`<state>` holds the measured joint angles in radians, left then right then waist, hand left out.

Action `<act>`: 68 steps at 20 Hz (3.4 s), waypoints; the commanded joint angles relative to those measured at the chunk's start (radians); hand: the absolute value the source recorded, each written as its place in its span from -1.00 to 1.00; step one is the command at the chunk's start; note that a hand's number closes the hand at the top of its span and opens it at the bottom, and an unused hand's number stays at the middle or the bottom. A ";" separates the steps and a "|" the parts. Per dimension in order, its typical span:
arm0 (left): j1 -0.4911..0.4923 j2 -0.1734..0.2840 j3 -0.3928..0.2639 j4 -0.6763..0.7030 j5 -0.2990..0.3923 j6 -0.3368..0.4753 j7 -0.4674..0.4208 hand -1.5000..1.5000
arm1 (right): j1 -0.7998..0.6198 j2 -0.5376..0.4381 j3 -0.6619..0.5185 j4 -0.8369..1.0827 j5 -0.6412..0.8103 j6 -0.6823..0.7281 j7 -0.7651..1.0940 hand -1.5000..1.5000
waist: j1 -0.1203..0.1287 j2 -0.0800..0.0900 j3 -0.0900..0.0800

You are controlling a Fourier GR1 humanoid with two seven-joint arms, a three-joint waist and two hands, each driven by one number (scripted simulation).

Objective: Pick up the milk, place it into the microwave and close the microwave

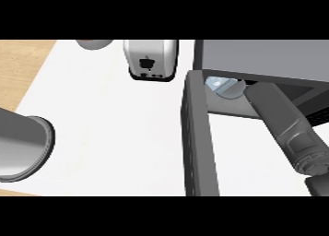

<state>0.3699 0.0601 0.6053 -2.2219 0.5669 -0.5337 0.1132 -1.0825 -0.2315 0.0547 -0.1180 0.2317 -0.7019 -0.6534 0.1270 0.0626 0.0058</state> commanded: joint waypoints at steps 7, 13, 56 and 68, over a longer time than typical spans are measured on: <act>-0.048 0.013 -0.004 0.006 -0.060 0.014 -0.010 -1.00 | -0.025 -0.049 0.027 0.063 0.046 -0.138 0.111 -1.00 | 0.020 0.009 0.001; -0.054 0.028 -0.027 0.057 -0.068 -0.022 -0.006 -1.00 | -0.025 -0.021 0.028 0.042 0.047 -0.060 0.043 -1.00 | 0.015 0.004 0.000; -0.079 -0.060 -0.657 0.052 -0.381 0.041 0.014 1.00 | 0.447 0.093 -0.179 -0.225 -0.232 0.791 -0.261 -1.00 | -0.138 -0.070 -0.007; -0.407 -0.060 -0.875 0.316 -0.622 0.178 -0.014 1.00 | 0.830 0.032 -0.126 -0.607 -0.266 0.872 -0.228 -1.00 | -0.170 -0.069 -0.008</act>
<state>0.0671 0.0002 -0.1879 -2.0180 0.0467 -0.3959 0.1444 -0.3465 -0.1899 -0.0888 -0.6149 -0.0267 0.1501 -0.8938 -0.0312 -0.0080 -0.0014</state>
